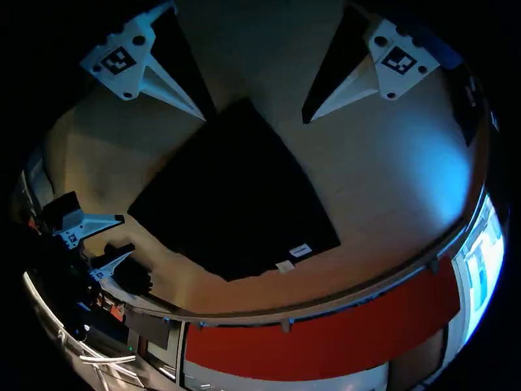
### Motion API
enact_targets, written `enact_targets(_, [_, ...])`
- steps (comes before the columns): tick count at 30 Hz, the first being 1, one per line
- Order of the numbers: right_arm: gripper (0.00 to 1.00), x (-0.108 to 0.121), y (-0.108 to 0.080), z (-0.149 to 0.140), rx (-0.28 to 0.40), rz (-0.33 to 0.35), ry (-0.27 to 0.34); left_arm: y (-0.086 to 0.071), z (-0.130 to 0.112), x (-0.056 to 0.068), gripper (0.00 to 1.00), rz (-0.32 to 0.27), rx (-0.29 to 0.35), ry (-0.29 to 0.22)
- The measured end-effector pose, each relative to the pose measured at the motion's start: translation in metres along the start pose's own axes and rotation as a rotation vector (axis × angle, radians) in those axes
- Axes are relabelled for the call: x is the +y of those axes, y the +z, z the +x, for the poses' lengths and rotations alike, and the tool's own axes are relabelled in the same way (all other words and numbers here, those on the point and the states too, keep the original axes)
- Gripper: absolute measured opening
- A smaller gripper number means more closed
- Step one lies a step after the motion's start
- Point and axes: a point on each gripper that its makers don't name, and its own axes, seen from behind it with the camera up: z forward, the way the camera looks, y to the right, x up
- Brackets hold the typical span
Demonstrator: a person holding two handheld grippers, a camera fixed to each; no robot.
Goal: Fold towel
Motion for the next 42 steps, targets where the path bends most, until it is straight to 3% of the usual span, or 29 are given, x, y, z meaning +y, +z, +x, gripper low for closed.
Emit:
enact_targets(15, [0.99,-0.003,0.006,-0.016,-0.067,0.035,0.008,0.008,-0.016,0.010,0.98,-0.044,-0.075,0.021])
enact_targets(26, [0.68,-0.011,0.010,-0.024,-0.102,0.076,0.025,0.012,-0.019,0.016,0.95,-0.054,-0.107,0.017])
enact_targets(36, [0.51,-0.017,0.011,-0.028,-0.115,0.100,0.018,0.014,-0.019,0.012,0.69,-0.021,-0.114,-0.007])
enact_targets(42, [0.48,-0.016,0.012,-0.032,-0.121,0.093,0.009,0.015,-0.020,0.008,0.43,-0.001,-0.123,-0.001])
